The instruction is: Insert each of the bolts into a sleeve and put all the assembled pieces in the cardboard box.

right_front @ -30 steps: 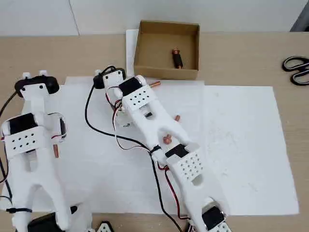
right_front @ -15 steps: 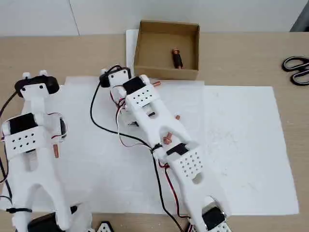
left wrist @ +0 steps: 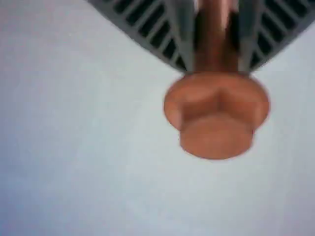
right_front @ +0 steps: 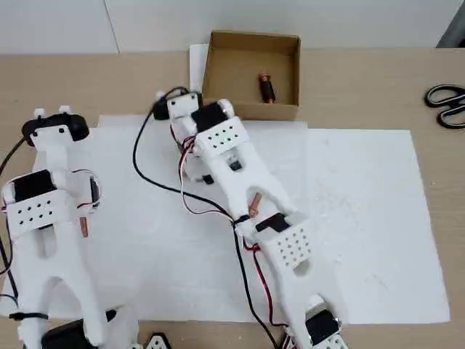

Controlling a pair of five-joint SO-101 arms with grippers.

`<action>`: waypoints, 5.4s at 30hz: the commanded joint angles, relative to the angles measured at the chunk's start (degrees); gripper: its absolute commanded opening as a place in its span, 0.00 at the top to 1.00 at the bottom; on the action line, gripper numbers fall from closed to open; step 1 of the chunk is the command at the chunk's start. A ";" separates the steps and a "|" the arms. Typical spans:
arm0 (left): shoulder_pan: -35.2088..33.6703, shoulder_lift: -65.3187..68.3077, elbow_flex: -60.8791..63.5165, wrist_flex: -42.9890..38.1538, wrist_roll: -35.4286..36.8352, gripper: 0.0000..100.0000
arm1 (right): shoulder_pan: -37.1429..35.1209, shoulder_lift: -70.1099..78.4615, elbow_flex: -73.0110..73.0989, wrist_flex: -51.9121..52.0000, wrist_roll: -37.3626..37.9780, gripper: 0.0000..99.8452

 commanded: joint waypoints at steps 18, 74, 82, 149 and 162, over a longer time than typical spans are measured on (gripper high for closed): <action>-0.44 -2.55 -23.25 21.45 -5.54 0.99 | 11.38 -38.81 7.38 2.42 2.20 1.00; 47.74 -2.02 -21.67 -19.16 19.96 0.99 | 11.91 -142.81 138.29 -59.03 2.02 1.00; 48.00 -2.37 -15.96 -31.65 22.68 0.99 | 11.74 -148.00 145.49 -64.84 1.93 1.00; 56.79 -18.02 15.69 -50.64 31.47 0.99 | 8.31 -148.00 149.54 -64.48 -8.97 1.00; 59.78 -18.02 15.69 -47.82 29.10 0.99 | 8.31 -148.00 149.54 -64.48 -8.97 1.00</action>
